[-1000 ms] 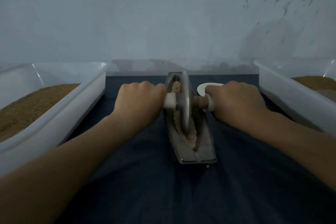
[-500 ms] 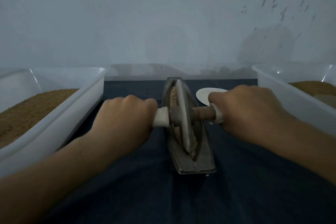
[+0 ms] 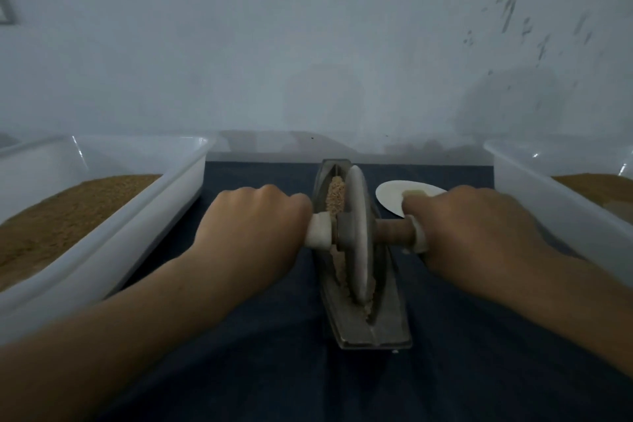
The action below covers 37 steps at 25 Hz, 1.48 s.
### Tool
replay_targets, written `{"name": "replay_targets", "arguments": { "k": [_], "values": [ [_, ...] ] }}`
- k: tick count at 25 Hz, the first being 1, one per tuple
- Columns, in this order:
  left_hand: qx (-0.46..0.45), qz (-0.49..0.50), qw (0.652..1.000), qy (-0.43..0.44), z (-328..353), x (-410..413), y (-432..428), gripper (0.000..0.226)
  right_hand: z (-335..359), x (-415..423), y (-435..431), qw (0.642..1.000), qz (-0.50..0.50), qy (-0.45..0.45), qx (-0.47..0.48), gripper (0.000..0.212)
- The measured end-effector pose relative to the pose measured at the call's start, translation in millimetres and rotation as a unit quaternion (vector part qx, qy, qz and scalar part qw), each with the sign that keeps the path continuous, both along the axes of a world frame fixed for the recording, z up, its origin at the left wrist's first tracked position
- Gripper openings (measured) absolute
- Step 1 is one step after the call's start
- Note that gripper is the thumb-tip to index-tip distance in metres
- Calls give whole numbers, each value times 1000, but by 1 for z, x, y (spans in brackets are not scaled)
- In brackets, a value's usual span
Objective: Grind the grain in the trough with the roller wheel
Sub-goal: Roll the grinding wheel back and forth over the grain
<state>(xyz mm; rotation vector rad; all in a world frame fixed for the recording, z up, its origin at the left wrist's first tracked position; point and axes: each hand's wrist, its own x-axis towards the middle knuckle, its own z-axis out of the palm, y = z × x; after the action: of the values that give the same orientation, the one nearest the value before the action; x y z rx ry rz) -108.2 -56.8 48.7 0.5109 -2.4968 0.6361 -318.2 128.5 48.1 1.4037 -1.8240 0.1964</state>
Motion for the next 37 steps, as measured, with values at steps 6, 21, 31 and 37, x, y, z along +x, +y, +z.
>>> {"name": "replay_targets", "arguments": {
  "k": [6,21,31,37],
  "values": [
    [117,136,982,-62,25,-67,-32,13,27,-18,-77,968,-139,-154,144,9],
    [126,144,981,16,0,-63,-38,8,41,-8,-88,973,-160,-88,142,15],
    [10,98,995,21,-5,-46,-24,18,1,-19,-51,994,-94,-45,42,32],
    [21,100,994,-28,19,-62,-28,6,9,-38,-69,972,-97,-173,128,19]
  ]
}}
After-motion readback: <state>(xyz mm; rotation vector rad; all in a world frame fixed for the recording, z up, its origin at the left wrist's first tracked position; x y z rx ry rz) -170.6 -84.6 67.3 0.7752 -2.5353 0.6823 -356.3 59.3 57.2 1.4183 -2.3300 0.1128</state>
